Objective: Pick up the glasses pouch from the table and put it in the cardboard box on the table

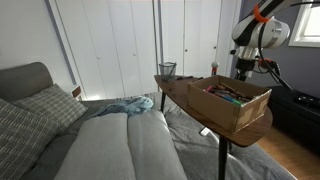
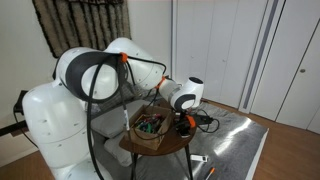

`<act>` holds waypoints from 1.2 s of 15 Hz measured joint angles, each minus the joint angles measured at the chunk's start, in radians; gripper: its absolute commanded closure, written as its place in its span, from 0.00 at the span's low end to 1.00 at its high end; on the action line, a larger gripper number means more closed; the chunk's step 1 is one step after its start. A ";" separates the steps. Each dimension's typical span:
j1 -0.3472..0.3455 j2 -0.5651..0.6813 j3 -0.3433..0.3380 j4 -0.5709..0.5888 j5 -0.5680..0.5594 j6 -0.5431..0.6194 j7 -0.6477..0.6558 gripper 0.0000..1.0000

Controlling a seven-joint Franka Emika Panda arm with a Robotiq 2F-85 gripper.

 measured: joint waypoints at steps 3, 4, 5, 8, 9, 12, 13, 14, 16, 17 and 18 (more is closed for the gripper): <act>-0.013 -0.007 0.002 0.002 -0.005 0.000 0.011 0.55; -0.017 -0.019 0.002 0.001 -0.007 -0.001 0.017 0.55; -0.021 -0.037 0.002 -0.001 -0.011 -0.001 0.024 0.55; -0.031 -0.129 0.002 -0.022 -0.035 -0.013 0.042 0.55; -0.033 -0.167 0.002 -0.031 -0.051 -0.022 0.053 0.55; -0.032 -0.288 0.004 -0.065 -0.089 -0.048 0.075 0.55; -0.028 -0.329 0.006 -0.078 -0.093 -0.049 0.075 0.55; -0.021 -0.374 0.010 -0.089 -0.096 -0.050 0.069 0.55; 0.008 -0.460 0.023 -0.105 -0.105 -0.072 0.052 0.55; 0.030 -0.497 0.033 -0.109 -0.109 -0.097 0.042 0.55; 0.057 -0.528 0.044 -0.112 -0.109 -0.127 0.032 0.55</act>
